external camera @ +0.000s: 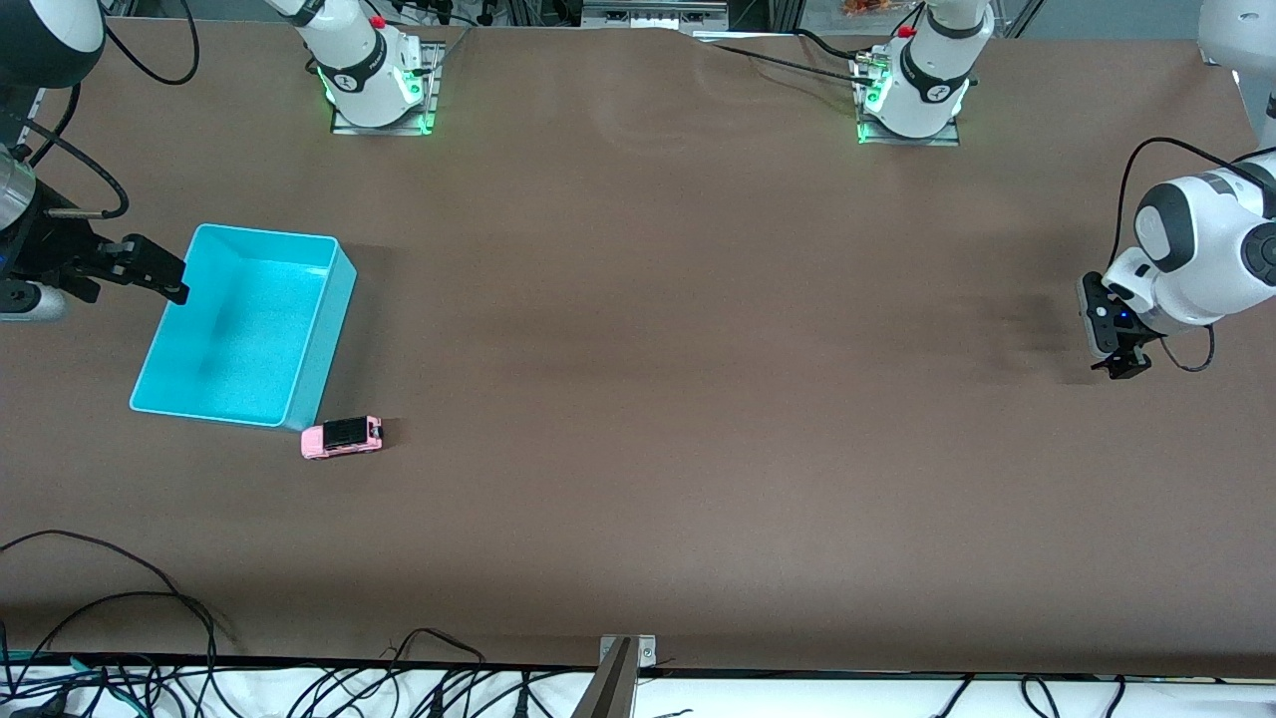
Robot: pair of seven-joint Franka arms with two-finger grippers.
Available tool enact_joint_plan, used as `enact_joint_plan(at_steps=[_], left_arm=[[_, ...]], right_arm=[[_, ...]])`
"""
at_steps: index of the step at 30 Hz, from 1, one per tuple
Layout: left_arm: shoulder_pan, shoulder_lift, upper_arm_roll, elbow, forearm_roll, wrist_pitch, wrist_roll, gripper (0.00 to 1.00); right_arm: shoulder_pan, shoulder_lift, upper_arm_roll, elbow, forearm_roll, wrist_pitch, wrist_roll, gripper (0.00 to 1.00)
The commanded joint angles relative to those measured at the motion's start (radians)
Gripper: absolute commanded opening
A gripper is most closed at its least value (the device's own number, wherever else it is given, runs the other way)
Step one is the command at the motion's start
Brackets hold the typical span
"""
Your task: Wind and store pink jeep toy
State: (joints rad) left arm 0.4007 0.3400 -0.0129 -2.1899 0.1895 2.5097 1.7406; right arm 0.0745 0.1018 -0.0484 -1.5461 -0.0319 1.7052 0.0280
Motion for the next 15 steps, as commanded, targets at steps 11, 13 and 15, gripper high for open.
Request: enact_joint_plan(at_steps=[11, 13, 15], left_arm=[[-0.178, -0.281, 0.007, -0.037, -0.022, -0.02, 0.007, 1.0], [-0.204, -0.324, 0.007, -0.051, -0.021, -0.02, 0.007, 1.0], [-0.229, -0.357, 0.007, -0.06, -0.021, -0.022, 0.007, 1.0]], right_arm=[[0.002, 0.062, 0.018, 0.004, 0.004, 0.042, -0.011, 1.0], [-0.001, 0.067, 0.018, 0.004, 0.003, 0.06, -0.029, 1.0], [0.004, 0.082, 0.019, 0.006, 0.001, 0.073, -0.063, 1.0]])
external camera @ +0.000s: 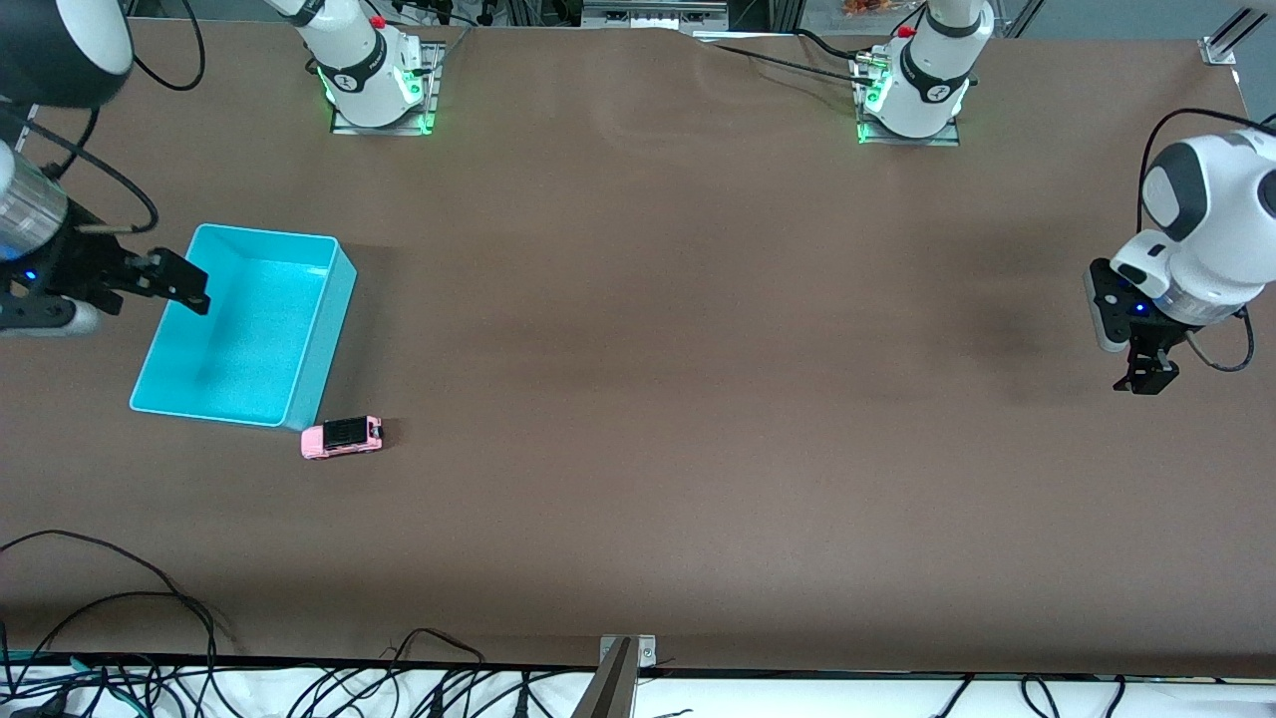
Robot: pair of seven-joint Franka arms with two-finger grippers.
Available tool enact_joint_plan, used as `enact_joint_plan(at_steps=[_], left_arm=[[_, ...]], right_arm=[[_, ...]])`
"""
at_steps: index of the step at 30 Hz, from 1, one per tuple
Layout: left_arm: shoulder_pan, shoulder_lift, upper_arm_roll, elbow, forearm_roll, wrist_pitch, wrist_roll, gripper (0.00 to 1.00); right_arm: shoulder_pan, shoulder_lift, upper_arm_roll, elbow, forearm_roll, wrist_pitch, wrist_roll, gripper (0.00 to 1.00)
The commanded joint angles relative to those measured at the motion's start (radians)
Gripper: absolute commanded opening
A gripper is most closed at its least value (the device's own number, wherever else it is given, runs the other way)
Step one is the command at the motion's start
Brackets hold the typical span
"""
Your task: Wind and store pink jeep toy
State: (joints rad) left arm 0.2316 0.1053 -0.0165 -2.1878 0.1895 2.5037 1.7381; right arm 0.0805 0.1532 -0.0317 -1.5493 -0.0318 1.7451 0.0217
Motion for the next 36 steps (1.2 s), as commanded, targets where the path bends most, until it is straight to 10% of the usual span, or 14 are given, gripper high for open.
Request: enact_joint_plan(at_steps=[1, 24, 36], left_arm=[[-0.072, -0.13, 0.009, -0.064, -0.021, -0.017, 0.009, 1.0], [-0.135, -0.288, 0.015, -0.078, -0.089, -0.058, -0.014, 1.0], [-0.149, -0.282, 0.038, 0.16, -0.166, -0.485, -0.668, 1.0]], right_arm=[[-0.001, 0.039, 0.003, 0.009, 0.001, 0.04, -0.08, 1.0], [0.015, 0.327, 0.018, 0.008, 0.003, 0.278, -1.037, 1.0], [0.045, 0.494, 0.018, -0.003, -0.008, 0.438, -1.224, 1.0]])
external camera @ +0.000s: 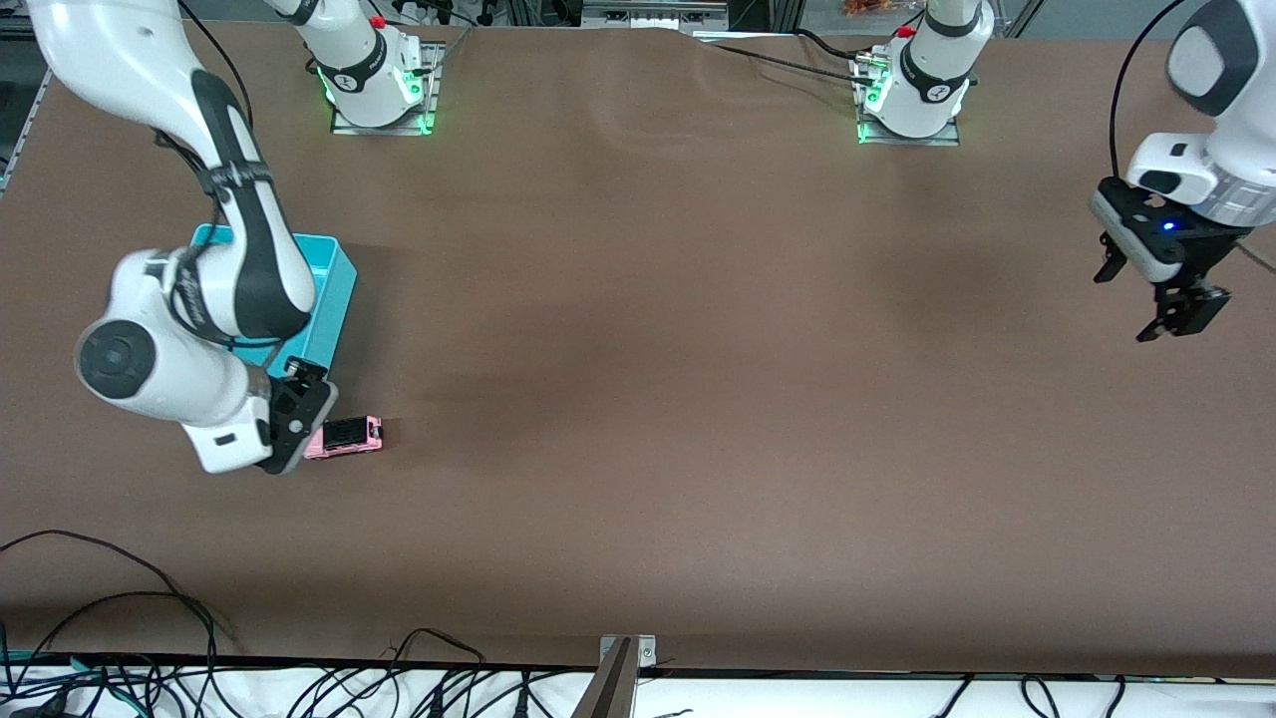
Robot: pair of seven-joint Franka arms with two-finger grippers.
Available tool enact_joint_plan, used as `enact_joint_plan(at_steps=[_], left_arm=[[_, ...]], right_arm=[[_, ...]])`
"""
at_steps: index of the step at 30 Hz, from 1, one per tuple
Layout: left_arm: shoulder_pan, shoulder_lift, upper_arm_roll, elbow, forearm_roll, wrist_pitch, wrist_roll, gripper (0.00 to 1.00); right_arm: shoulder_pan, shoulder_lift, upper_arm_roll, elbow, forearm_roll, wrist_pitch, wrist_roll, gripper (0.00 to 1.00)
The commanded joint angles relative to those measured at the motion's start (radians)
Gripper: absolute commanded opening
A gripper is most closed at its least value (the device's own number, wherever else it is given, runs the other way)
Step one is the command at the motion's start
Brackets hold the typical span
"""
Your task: Wind and store pink jeep toy
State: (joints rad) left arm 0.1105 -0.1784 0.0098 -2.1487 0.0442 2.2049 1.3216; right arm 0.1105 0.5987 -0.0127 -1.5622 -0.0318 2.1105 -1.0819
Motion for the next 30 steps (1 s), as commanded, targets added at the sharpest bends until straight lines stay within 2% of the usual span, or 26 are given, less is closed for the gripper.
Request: enact_joint_plan(at_steps=[1, 6, 12, 20, 24, 27, 30], left_arm=[[-0.032, 0.002, 0.012, 0.142, -0.021, -0.217, -0.306, 1.0], [-0.052, 0.004, 0.006, 0.233, -0.021, -0.359, -0.493, 1.0], [-0.065, 0.007, 0.004, 0.352, -0.021, -0.54, -0.697, 1.0], [-0.097, 0.023, 0.004, 0.477, 0.029, -0.659, -0.74, 1.0], [-0.1, 0.053, -0.002, 0.55, 0.031, -0.72, -0.833, 1.0], [-0.103, 0.074, -0.013, 0.59, 0.031, -0.764, -0.945, 1.0], [-0.103, 0.083, -0.05, 0.596, 0.031, -0.772, -1.071, 1.0]], right_arm=[[0.017, 0.059, -0.001, 0.01, -0.01, 0.092, -0.142, 1.0], [0.011, 0.102, -0.001, 0.01, -0.01, 0.161, -0.283, 1.0], [0.009, 0.102, -0.003, -0.013, -0.013, 0.164, -0.317, 1.0], [0.004, 0.102, -0.006, -0.042, -0.011, 0.169, -0.417, 1.0], [0.003, 0.102, -0.006, -0.048, -0.011, 0.164, -0.426, 0.99], [0.004, 0.102, -0.007, -0.064, -0.011, 0.171, -0.441, 0.69], [0.006, 0.096, -0.007, -0.062, -0.011, 0.166, -0.443, 0.23]])
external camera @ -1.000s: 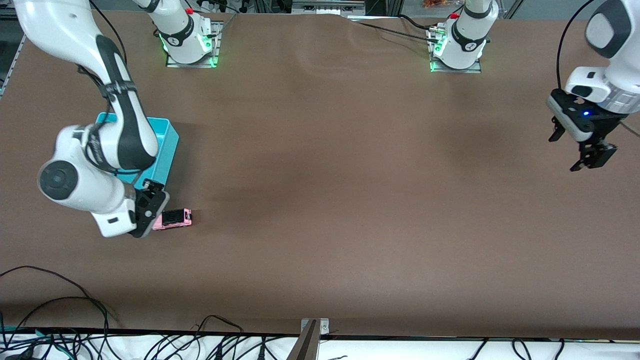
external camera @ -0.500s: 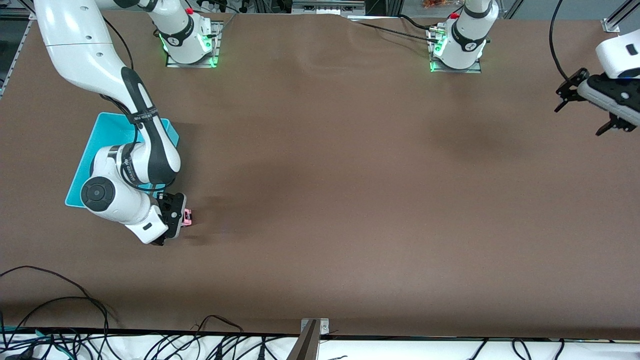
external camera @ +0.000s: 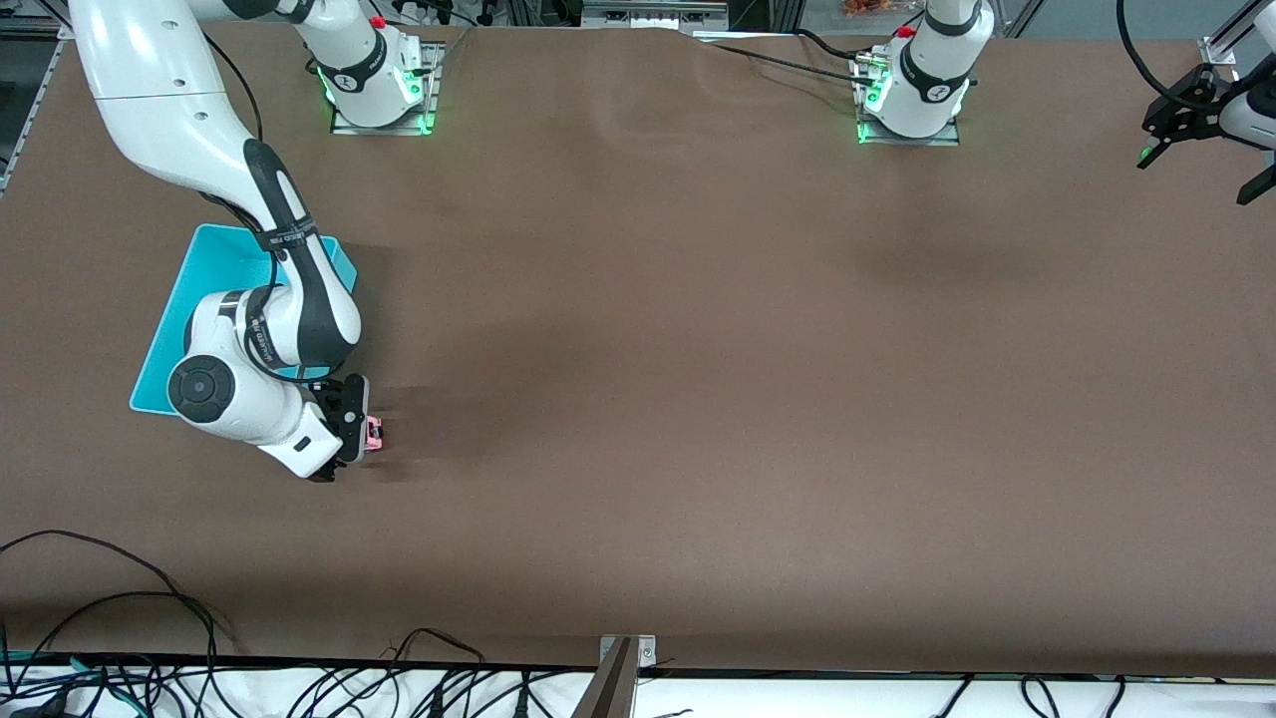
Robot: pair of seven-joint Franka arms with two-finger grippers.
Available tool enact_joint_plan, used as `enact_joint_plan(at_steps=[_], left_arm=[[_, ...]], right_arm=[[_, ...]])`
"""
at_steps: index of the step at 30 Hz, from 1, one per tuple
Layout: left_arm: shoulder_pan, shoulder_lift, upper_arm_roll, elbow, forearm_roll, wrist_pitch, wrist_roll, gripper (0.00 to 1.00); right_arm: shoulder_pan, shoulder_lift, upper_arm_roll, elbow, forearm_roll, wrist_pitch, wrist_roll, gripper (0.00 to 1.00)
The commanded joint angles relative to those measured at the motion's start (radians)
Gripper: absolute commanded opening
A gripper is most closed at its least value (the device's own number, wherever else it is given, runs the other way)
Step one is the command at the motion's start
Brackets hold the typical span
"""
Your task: Wind and store pink jeep toy
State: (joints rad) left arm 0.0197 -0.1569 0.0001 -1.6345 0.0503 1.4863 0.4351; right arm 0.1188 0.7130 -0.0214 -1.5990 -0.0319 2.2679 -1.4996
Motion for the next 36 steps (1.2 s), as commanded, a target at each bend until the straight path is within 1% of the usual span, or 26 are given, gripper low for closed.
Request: enact_joint_plan(at_steps=[1, 2, 5, 11, 15, 19, 23, 27, 30, 34, 36], left_arm=[[-0.012, 0.063, -0.051, 0.084, 0.025, -0.055, -0.234, 1.0], [-0.014, 0.063, -0.061, 0.084, 0.026, -0.06, -0.277, 1.0], [-0.023, 0.063, -0.081, 0.085, 0.026, -0.063, -0.36, 1.0], [-0.03, 0.066, -0.086, 0.093, 0.025, -0.063, -0.371, 1.0], [-0.032, 0.082, -0.1, 0.097, 0.026, -0.063, -0.372, 1.0], [-0.032, 0.106, -0.098, 0.097, 0.017, -0.063, -0.377, 1.0], [-0.015, 0.118, -0.08, 0.125, -0.01, -0.063, -0.377, 1.0], [0.017, 0.134, -0.061, 0.139, -0.079, -0.063, -0.378, 1.0], [0.028, 0.135, -0.063, 0.14, -0.079, -0.063, -0.38, 1.0], [-0.003, 0.135, -0.058, 0.139, -0.069, -0.063, -0.38, 1.0], [-0.012, 0.135, -0.046, 0.139, -0.069, -0.064, -0.38, 1.0]], right_arm=[[-0.001, -0.02, 0.001, -0.025, -0.011, 0.007, -0.021, 0.09], [-0.001, -0.02, 0.001, -0.024, -0.011, 0.007, -0.015, 0.0], [0.004, -0.02, 0.001, -0.018, -0.01, 0.007, -0.004, 0.0], [0.039, -0.041, 0.009, 0.007, -0.005, -0.007, 0.001, 0.0], [0.058, -0.049, 0.006, 0.073, -0.005, -0.057, 0.015, 0.0], [0.058, -0.053, 0.006, 0.12, 0.0, -0.103, 0.015, 0.0], [0.048, -0.079, 0.0, 0.171, 0.003, -0.197, 0.013, 0.0], [0.044, -0.139, -0.017, 0.194, 0.003, -0.29, 0.013, 0.0], [0.041, -0.194, -0.044, 0.186, 0.003, -0.361, 0.012, 0.0], [0.039, -0.254, -0.086, 0.174, 0.004, -0.499, 0.013, 0.0], [0.039, -0.302, -0.104, 0.142, 0.004, -0.525, 0.01, 0.0]])
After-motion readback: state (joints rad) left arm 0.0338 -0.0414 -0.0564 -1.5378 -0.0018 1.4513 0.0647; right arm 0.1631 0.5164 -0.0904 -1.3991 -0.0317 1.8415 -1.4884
